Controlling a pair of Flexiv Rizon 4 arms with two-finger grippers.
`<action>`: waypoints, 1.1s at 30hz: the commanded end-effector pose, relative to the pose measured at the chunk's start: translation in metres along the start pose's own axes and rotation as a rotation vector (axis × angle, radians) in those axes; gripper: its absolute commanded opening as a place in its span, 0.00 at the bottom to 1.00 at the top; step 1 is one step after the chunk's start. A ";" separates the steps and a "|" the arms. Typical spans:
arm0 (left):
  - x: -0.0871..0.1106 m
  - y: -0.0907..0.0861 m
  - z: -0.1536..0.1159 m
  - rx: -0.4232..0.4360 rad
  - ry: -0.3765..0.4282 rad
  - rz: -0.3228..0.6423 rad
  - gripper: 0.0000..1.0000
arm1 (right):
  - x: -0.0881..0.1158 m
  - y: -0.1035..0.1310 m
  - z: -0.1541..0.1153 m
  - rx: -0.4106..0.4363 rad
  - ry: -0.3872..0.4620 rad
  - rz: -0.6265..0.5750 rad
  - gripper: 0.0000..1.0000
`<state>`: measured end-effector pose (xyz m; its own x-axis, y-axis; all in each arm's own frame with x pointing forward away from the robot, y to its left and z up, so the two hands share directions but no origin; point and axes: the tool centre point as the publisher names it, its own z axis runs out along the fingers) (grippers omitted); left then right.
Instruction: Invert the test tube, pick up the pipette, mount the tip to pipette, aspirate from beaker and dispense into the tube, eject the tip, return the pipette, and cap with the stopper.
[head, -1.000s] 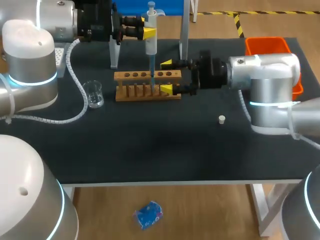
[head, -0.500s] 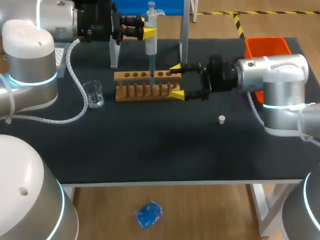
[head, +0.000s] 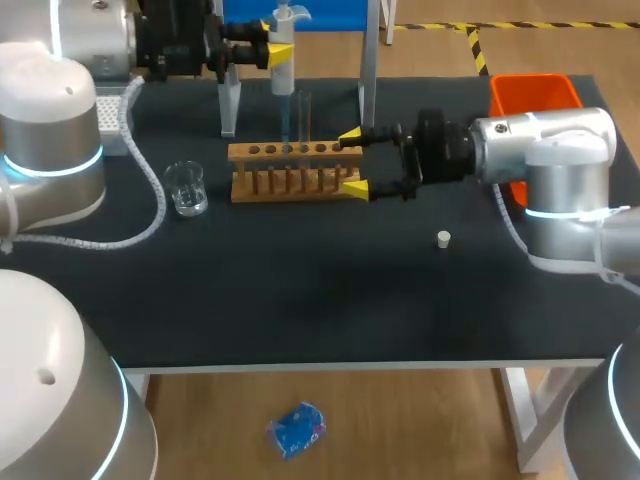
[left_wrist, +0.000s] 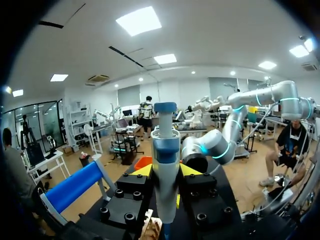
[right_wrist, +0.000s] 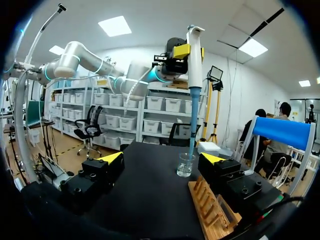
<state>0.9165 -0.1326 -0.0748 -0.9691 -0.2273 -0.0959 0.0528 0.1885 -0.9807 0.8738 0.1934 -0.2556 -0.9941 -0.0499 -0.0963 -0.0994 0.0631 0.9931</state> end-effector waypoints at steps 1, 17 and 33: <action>-0.004 0.003 -0.030 0.001 0.015 0.023 0.00 | 0.000 0.000 -0.001 0.000 0.000 0.000 1.00; -0.051 0.041 -0.110 -0.086 0.083 0.040 0.00 | 0.000 0.000 -0.001 0.000 0.000 0.000 1.00; -0.053 0.048 -0.112 -0.070 0.068 0.058 0.00 | 0.000 0.000 -0.001 0.000 0.000 0.000 1.00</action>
<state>0.9455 -0.0065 -0.0935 -0.9809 -0.1477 -0.1266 0.0818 0.2770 -0.9574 0.8738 0.1932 -0.2557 -0.9941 -0.0491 -0.0964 -0.0994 0.0626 0.9931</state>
